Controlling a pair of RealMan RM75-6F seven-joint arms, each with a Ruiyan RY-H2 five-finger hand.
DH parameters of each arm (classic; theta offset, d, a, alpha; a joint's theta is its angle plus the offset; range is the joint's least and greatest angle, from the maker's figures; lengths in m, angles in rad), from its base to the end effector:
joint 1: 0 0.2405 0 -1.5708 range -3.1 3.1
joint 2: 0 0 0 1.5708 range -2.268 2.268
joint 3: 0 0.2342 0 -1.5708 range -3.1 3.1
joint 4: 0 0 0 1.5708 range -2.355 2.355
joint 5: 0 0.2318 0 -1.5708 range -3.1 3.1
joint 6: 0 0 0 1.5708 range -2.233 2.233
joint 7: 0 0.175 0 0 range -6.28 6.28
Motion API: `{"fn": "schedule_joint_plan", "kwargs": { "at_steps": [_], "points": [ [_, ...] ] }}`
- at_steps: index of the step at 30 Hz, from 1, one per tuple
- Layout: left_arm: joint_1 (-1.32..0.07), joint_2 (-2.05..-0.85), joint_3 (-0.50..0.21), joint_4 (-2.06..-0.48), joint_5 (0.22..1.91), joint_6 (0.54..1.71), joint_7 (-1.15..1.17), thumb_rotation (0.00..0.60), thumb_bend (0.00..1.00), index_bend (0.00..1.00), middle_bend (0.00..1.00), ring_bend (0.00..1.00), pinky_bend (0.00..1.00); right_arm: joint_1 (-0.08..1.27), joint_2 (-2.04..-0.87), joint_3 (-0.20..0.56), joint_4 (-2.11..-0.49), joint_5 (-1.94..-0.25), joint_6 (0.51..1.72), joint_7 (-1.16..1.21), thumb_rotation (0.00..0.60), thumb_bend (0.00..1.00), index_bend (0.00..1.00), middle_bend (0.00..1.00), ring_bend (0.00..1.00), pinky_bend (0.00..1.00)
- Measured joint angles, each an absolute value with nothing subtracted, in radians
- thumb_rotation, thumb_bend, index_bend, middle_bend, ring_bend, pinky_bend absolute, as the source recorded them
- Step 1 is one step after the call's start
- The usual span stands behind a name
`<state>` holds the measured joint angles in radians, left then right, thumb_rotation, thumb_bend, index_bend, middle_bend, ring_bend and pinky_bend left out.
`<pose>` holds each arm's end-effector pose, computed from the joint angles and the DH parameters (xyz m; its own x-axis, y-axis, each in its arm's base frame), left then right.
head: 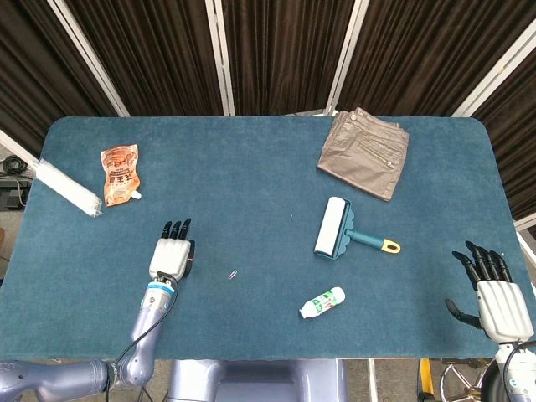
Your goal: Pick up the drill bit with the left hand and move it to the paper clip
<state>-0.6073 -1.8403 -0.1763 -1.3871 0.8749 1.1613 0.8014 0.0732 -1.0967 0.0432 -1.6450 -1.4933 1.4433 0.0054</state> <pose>-0.1570 0.3161 -0.1061 0.5591 0.2990 0.7733 0.8271 -0.1369 -0.5451 -0.3018 -0.2065 0.1255 0.3793 -0.0560 0.9236 -0.9249 0.0070 0.3803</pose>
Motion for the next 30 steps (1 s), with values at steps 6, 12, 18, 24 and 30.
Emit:
{"fn": "schedule_joint_plan", "kwargs": {
  "at_steps": [6,12,18,24,30],
  "points": [
    [-0.608,-1.835,-0.17,-1.397,0.88,1.166,0.795,0.6,0.45,0.57,0.0,0.0,0.0,0.073,-1.096,0.044,-1.645,-1.494,1.444,0.006,0.6,0.16,0.14,0.0,0.0,0.0],
    [-0.609,-1.825,-0.17,-1.414,0.884,1.171,0.79,0.6,0.45,0.57,0.0,0.0,0.0,0.073,-1.097,0.044,-1.644,-1.493,1.444,0.006,0.6,0.16,0.14,0.0,0.0,0.0],
    [-0.612,-1.801,-0.17,-1.46,0.898,1.182,0.79,0.6,0.45,0.57,0.0,0.0,0.0,0.073,-1.096,0.044,-1.645,-1.491,1.442,0.004,0.6,0.16,0.14,0.0,0.0,0.0],
    [-0.617,-1.769,-0.171,-1.516,0.919,1.197,0.795,0.6,0.45,0.58,0.0,0.0,0.0,0.073,-1.097,0.044,-1.645,-1.491,1.443,0.001,0.6,0.16,0.14,0.0,0.0,0.0],
    [-0.621,-1.737,-0.179,-1.567,0.933,1.21,0.797,0.6,0.45,0.58,0.0,0.0,0.0,0.073,-1.098,0.044,-1.645,-1.49,1.443,-0.002,0.6,0.16,0.14,0.0,0.0,0.0]
  ]
}}
